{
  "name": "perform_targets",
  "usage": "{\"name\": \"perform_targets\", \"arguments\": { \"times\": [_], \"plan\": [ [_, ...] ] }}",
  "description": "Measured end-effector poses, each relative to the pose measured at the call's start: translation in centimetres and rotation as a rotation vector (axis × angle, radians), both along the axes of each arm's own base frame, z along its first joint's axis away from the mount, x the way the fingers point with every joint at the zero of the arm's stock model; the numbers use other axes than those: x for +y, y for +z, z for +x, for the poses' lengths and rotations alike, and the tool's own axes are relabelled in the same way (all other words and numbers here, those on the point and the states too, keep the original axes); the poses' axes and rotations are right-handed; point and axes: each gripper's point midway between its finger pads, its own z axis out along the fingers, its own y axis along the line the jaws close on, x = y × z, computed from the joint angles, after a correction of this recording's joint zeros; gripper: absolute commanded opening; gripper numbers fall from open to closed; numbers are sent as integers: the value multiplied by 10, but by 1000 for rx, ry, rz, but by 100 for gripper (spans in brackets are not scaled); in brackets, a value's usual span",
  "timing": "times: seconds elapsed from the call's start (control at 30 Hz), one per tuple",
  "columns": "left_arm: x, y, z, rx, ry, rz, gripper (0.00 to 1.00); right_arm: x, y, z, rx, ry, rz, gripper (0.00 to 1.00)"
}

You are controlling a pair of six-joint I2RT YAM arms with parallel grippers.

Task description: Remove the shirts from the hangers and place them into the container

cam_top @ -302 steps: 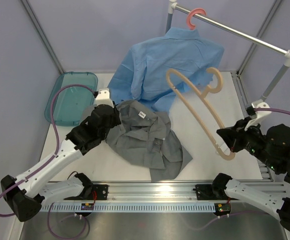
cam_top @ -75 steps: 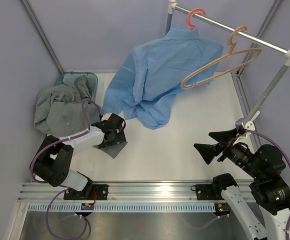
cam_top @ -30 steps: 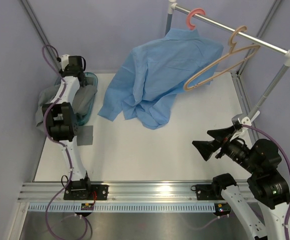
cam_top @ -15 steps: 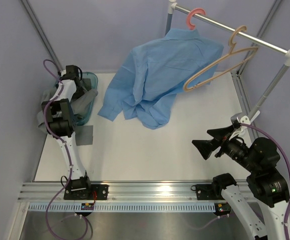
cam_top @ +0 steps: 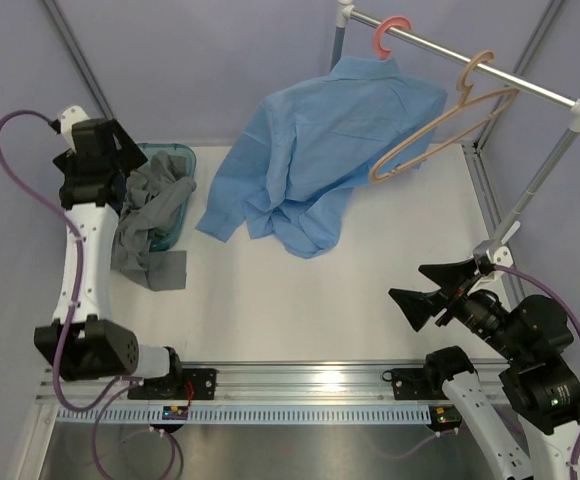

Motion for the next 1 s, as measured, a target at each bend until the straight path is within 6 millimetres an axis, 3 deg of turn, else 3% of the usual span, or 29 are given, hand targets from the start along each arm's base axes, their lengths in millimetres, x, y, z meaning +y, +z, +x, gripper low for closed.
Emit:
{"name": "perform_targets", "arguments": {
  "times": [0.1, 0.33, 0.4, 0.47, 0.7, 1.0],
  "plan": [
    [5, -17, -43, 8, 51, -20, 99, 0, 2, -5, -17, 8, 8, 100],
    [44, -137, -129, 219, 259, -115, 99, 4, 0, -12, -25, 51, 15, 99],
    [53, -159, -150, 239, 318, -144, 99, 5, 1, -14, -26, 61, 16, 99],
    [63, -168, -163, 228, 372, -158, 99, 6, 1, -14, -29, 65, 16, 99],
    [82, -165, -156, 116, 427, -138, 95, 10, 2, -19, -34, 105, 18, 99],
    [99, -182, -142, 69, 450, -117, 90, 13, -3, -20, -24, 125, 16, 99]
  ]
}}
